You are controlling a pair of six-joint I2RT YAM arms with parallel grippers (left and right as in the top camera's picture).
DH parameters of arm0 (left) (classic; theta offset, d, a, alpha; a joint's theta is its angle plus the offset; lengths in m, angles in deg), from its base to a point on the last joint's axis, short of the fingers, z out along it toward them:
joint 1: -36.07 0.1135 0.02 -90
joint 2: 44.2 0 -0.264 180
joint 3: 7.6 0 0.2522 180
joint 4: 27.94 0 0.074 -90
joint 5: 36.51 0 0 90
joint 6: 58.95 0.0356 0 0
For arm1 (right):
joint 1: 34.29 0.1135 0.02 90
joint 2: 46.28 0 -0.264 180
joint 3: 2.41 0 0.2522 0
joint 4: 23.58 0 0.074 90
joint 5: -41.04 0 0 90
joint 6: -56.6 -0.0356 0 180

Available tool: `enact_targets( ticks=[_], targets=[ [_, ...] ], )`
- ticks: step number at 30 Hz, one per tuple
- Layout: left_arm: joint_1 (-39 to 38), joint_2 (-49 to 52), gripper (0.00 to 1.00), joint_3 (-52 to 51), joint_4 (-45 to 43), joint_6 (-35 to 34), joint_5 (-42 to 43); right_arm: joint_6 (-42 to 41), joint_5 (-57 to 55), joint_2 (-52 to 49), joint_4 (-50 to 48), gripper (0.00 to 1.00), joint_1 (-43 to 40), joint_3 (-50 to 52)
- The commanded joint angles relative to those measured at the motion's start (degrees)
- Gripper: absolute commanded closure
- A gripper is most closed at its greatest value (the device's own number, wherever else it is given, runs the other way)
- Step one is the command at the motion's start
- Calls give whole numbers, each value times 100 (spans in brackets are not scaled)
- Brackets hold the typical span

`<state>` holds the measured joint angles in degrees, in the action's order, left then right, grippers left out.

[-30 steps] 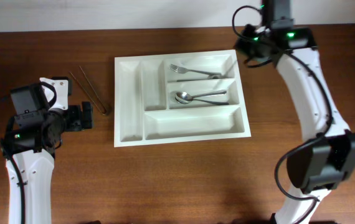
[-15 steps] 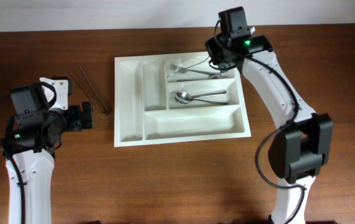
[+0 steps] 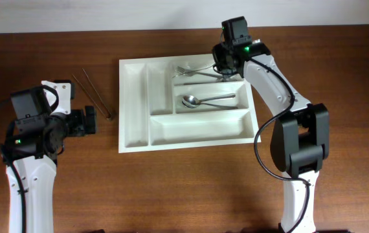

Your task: Pack container

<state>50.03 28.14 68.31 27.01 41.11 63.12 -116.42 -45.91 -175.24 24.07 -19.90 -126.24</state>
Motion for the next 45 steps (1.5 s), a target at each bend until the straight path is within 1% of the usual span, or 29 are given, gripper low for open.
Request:
enact_targets(
  ticks=[1,3,6,7,8,10,12,15,18,20,23,25,26,28,32,33,34,36,38,39,41,43,44,45],
  targets=[
    [20,9,1,90,4,76,0,74,400,52,-179,68,-61,24],
    [20,9,1,90,4,76,0,485,647,170,-437,68,-120,22],
    [20,9,1,90,4,76,0,953,758,400,-479,69,-208,-7],
    [20,9,1,90,4,76,0,1316,776,551,-476,69,-254,-20],
    [20,9,1,90,4,76,0,1902,772,787,-479,70,-330,-26],
    [20,9,1,90,4,76,0,2813,772,1106,-503,70,-442,-33],
    [20,9,1,90,4,76,0,3958,780,1438,-466,72,-557,-96],
    [20,9,1,90,4,76,0,5510,772,2048,-15,73,-741,-251],
    [20,9,1,90,4,76,0,6566,721,2686,485,73,-905,-284],
    [20,9,1,90,4,76,0,6979,470,3036,809,72,-1014,-284],
    [20,9,1,90,4,76,0,7034,190,3536,1333,72,-1342,-284],
    [20,9,1,90,4,76,0,6763,240,3768,1661,72,-1652,-284],
    [20,9,1,90,2,74,0,6568,264,3862,1853,70,-1849,-284],
    [20,9,1,90,-2,72,7,6247,275,3963,2264,66,-2234,-284],
    [20,9,1,90,212,70,328,6146,299,3919,3167,65,-2988,-260],
    [20,9,1,90,361,-61,415,6148,297,3886,3368,65,-3132,-260],
    [20,9,1,90,393,-192,570,6151,293,3853,3550,62,-3263,-260],
    [20,9,1,90,365,-229,911,6153,291,3762,3842,49,-3528,-260],
    [20,17,1,90,356,-229,1049,6153,291,3672,3976,36,-3713,-260],
    [20,22,1,90,348,-232,1152,6153,291,3630,4013,31,-3794,-260],
    [20,46,1,90,345,-229,1329,6153,293,3567,4030,28,-3893,-260],
    [17,81,1,90,334,-258,1375,6151,291,3519,4030,15,-3923,-254],
    [13,114,1,90,321,-299,1351,6151,291,3497,4030,2,-3921,-254],
    [9,151,1,90,286,-369,1342,6153,291,3482,4030,1,-3921,-254]
  ],
)
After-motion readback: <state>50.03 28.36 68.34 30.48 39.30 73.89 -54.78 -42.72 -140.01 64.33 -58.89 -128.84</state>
